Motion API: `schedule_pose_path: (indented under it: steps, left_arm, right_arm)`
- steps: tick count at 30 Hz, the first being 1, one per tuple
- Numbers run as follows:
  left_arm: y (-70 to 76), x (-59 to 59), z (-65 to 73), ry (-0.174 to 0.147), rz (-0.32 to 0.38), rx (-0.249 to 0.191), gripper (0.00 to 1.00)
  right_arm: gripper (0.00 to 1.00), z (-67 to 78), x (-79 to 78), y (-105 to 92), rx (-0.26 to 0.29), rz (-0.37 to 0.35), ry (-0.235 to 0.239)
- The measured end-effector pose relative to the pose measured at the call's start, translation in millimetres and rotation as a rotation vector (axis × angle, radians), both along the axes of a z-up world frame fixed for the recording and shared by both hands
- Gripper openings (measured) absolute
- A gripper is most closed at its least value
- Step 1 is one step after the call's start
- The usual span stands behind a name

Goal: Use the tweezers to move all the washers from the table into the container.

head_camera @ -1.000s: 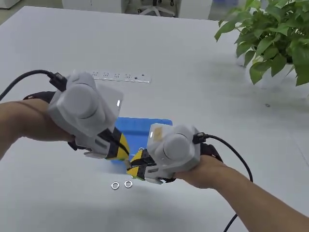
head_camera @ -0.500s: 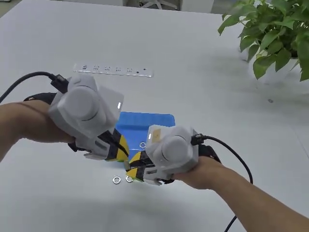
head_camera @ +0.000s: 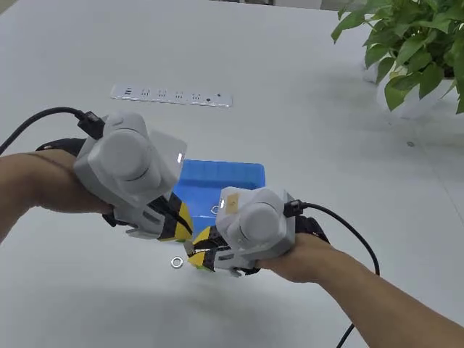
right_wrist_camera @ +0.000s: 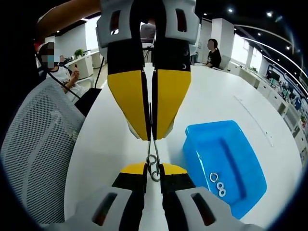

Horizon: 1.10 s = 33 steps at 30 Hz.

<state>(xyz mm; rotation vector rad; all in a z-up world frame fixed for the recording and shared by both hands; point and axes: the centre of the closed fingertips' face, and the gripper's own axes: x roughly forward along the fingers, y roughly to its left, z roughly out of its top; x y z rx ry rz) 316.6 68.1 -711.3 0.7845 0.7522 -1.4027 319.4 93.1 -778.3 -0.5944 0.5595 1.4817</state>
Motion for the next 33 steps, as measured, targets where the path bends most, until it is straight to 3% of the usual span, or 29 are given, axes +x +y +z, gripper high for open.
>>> schedule_pose_path:
  steps: [33]
  left_arm:
    - [-5.6,3.2,-3.1,0.012,0.0,-0.015,0.05]
  right_arm:
    - [0.12,-8.7,0.1,-2.8,-0.007,-0.016,0.008]
